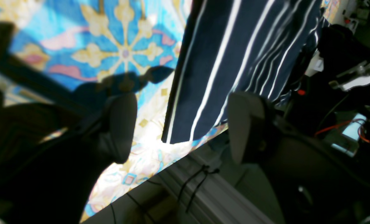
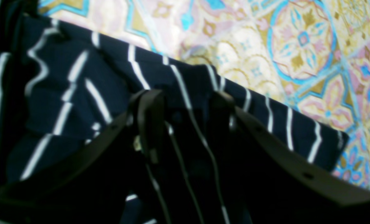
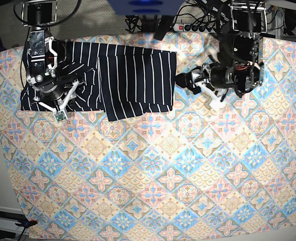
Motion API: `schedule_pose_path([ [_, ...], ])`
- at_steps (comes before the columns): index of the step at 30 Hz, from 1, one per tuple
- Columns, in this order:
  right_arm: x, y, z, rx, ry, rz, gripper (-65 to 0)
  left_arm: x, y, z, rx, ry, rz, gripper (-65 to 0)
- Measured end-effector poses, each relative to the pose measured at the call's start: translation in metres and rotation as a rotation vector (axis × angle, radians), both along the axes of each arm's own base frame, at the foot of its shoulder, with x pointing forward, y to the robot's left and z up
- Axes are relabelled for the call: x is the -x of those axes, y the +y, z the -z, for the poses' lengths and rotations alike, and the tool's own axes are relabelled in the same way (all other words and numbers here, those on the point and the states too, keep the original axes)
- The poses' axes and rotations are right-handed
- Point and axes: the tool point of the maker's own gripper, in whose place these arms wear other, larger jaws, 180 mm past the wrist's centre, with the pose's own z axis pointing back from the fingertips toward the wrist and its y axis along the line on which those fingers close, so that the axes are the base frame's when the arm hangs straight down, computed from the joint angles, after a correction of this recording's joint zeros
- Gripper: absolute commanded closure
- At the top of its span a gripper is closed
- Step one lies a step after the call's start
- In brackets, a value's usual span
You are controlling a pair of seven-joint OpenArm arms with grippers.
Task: Fold the T-shirt properly
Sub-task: 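Release the left gripper and regrasp the folded shirt end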
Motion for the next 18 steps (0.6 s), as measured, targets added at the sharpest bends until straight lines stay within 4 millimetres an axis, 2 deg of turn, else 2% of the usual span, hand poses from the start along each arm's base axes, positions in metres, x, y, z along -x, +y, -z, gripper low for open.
schedule_pose_path([
  [5, 0.001, 0.000, 0.001, 0.000, 0.001, 0.000, -24.6, 0.006, -0.037, -0.002, 0.031, -0.004, 0.121, -44.3],
  [11, 0.001, 0.001, 0.000, -0.002, -0.001, 0.000, -24.6, 0.002, -0.050, 0.006, 0.033, 0.006, 0.157, -44.3],
  [18, 0.003, 0.000, 0.001, 0.000, 0.004, -0.001, -24.6, -0.001, -0.052, 0.011, 0.056, 0.031, 0.137, -44.2],
])
